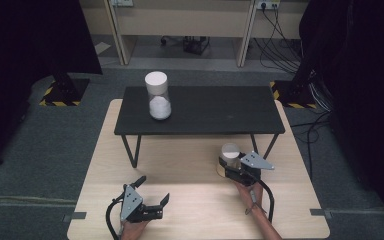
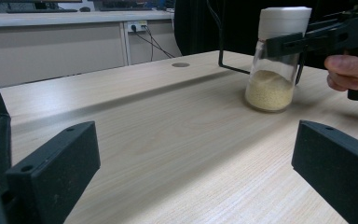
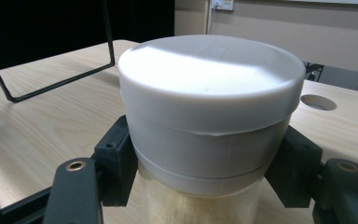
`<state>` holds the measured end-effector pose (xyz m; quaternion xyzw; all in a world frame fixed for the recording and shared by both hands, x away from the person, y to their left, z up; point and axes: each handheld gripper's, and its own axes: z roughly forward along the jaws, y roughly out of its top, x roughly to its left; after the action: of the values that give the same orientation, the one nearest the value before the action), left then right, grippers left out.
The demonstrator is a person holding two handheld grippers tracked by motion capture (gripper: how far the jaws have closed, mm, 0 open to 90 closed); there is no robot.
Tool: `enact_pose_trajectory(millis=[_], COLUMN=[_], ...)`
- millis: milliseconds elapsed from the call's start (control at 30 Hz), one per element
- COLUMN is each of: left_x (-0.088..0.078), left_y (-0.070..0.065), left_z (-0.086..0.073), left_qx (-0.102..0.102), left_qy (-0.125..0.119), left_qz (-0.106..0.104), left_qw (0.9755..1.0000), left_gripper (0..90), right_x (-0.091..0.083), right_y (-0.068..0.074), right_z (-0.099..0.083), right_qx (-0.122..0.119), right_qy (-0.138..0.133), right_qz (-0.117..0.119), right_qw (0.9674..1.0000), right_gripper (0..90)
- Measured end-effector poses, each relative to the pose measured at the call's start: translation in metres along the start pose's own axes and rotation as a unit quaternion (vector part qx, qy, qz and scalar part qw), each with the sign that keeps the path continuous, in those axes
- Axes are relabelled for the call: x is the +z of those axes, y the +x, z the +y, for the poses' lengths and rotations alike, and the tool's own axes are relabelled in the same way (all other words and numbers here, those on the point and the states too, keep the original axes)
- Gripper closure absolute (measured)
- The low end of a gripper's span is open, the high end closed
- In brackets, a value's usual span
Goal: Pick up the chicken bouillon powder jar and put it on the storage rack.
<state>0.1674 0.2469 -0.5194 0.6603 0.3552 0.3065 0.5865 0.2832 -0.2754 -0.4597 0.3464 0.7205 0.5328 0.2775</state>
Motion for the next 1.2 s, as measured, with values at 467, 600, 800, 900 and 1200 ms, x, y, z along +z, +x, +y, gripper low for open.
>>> enact_pose_trajectory(millis=[467,600,800,900,1200], left_x=[0.000,0.000,0.000,0.000,0.000], left_y=[0.000,0.000,0.000,0.000,0.000], left_z=[0.000,0.000,0.000,0.000,0.000], left_qx=[0.001,0.001,0.002,0.002,0.002], left_qy=[0.001,0.000,-0.001,0.000,0.001], left_qz=[-0.001,0.000,0.000,0.000,-0.001], left_qw=[1.0000,1.0000,1.0000,1.0000,1.0000], left_gripper=[0.2,0.1,0.1,0.1,0.1], right_x=[-0.035,-0.045,-0.061,-0.066,-0.086], right_y=[-0.003,-0.005,-0.002,-0.001,0.002], right_z=[0.011,0.019,0.045,0.053,0.087], right_qx=[-0.006,-0.006,-0.005,-0.005,-0.012], right_qy=[-0.012,-0.018,-0.012,-0.011,-0.010], right_qz=[0.022,0.039,0.051,0.055,0.058], right_qw=[0.9997,0.9990,0.9986,0.9984,0.9982], right_gripper=[34.9,34.9,34.9,34.9,34.9])
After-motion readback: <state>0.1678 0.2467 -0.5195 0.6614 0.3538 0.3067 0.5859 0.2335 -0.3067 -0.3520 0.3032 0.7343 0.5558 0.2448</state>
